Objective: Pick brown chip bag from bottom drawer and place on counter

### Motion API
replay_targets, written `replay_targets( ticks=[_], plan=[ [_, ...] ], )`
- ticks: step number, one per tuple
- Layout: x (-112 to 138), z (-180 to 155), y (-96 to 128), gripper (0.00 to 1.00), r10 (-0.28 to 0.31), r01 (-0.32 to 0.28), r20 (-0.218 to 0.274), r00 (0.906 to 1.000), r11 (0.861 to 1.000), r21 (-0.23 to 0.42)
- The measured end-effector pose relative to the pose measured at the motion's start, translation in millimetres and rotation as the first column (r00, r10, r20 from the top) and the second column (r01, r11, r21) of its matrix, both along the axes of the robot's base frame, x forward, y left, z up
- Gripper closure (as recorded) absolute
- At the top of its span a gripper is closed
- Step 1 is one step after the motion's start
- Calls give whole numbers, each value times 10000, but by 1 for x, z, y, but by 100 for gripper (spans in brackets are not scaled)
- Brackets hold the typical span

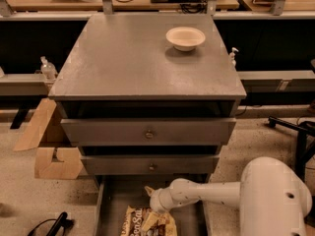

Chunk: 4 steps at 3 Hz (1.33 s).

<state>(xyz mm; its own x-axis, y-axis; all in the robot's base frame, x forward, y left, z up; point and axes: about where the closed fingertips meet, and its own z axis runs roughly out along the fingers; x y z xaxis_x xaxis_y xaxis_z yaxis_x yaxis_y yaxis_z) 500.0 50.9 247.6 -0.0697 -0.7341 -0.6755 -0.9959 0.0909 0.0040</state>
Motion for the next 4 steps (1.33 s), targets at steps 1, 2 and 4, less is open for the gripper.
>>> replay_targets(
  ticks=[1, 2, 4],
  plan=[
    [5, -54, 3, 0, 221, -247, -351, 9991, 9970, -738],
    [-3, -89, -3, 0, 379, -492, -694, 9969, 9845, -1686],
    [-30, -129, -39, 42, 673, -1158, -1273, 9896, 8978, -4249]
  ],
)
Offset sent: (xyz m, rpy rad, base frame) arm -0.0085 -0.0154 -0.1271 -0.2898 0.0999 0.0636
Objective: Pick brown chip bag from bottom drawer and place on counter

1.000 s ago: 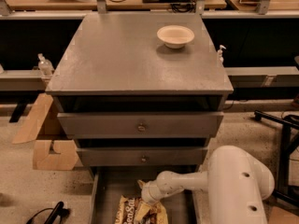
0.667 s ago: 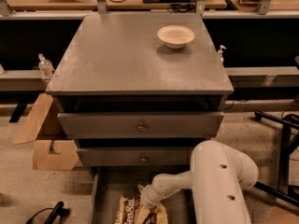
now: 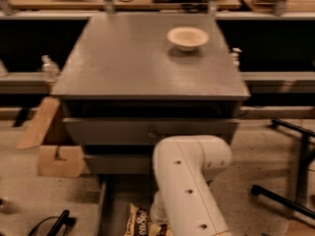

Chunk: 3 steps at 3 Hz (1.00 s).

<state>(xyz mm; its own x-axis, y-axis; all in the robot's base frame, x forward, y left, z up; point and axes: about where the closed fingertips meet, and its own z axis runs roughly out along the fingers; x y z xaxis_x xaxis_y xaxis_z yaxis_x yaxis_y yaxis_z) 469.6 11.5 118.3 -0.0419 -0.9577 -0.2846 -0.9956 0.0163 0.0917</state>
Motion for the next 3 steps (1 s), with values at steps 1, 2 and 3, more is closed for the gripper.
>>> replay_targets(
  ticks=[1, 2, 3],
  plan=[
    [0, 3, 0, 65, 0, 0, 0, 10000, 10000, 0],
    [0, 11, 0, 96, 0, 0, 0, 10000, 10000, 0],
    [0, 12, 0, 100, 0, 0, 1, 10000, 10000, 0]
  ],
)
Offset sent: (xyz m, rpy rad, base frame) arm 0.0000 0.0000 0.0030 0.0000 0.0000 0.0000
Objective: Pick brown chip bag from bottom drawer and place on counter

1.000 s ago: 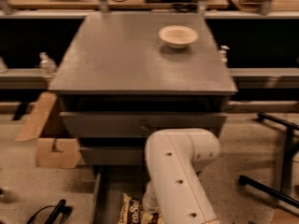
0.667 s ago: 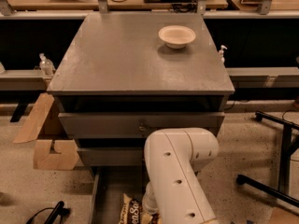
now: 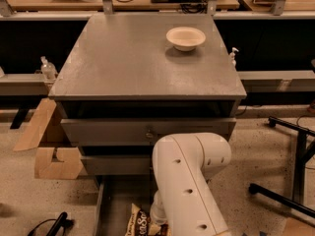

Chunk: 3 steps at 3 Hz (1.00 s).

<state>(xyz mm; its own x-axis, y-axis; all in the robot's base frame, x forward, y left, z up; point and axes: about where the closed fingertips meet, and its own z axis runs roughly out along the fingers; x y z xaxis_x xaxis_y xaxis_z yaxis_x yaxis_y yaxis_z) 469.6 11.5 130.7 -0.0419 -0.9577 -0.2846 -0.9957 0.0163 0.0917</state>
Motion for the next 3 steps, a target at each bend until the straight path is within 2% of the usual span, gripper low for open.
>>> replay_targets(
  ticks=[3],
  plan=[
    [0, 0, 0, 100, 0, 0, 0, 10000, 10000, 0]
  ],
)
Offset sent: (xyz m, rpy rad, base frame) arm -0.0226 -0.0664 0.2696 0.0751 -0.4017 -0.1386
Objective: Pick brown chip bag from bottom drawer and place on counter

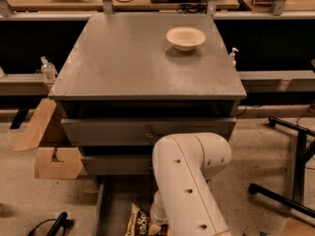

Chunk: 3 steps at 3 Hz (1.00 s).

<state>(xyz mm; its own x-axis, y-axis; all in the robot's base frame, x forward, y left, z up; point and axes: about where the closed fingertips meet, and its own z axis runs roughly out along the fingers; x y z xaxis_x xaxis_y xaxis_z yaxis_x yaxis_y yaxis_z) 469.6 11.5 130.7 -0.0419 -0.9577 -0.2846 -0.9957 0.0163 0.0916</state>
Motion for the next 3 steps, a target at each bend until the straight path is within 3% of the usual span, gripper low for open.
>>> replay_targets(
  ticks=[3],
  plan=[
    [0, 0, 0, 100, 0, 0, 0, 10000, 10000, 0]
  ],
)
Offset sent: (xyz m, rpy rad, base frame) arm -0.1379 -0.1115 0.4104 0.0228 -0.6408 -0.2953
